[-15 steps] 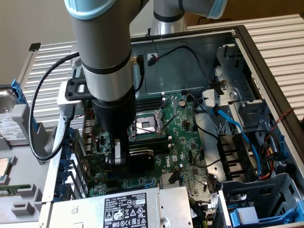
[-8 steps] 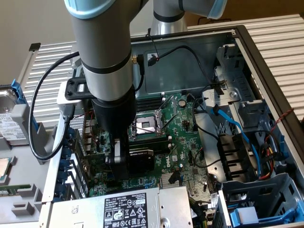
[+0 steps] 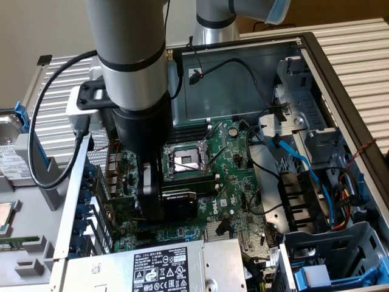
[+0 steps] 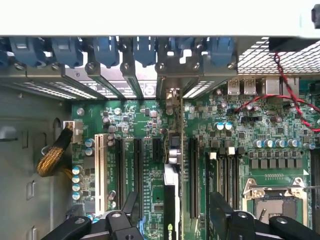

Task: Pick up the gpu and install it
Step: 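Insert the gpu into the slot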

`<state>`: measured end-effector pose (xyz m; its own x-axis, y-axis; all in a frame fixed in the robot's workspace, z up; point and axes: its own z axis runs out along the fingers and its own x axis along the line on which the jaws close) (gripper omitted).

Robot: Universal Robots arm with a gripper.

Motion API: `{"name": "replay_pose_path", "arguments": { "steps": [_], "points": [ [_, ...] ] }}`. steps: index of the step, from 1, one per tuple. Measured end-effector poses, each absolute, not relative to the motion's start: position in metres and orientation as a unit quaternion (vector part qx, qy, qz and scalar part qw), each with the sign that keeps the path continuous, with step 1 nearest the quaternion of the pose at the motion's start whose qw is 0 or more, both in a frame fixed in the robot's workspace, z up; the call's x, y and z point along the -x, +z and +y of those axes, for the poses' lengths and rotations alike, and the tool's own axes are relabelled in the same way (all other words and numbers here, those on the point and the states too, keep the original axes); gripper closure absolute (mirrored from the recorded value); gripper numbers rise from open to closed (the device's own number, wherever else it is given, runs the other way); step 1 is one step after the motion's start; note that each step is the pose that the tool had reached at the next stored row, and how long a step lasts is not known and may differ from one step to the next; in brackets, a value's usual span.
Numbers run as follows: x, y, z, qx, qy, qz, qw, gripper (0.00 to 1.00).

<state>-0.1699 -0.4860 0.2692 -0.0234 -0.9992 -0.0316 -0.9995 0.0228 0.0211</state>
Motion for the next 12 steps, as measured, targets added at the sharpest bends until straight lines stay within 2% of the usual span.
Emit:
{"name": "replay_pose_path", "arguments": {
  "steps": [3,12],
  "points": [
    [0.1699,0.2798,-0.486,0.699,0.019,0.715,0.004,0.33],
    [0.1699,0.2797,-0.486,0.699,0.019,0.715,0.004,0.33]
  ]
}}
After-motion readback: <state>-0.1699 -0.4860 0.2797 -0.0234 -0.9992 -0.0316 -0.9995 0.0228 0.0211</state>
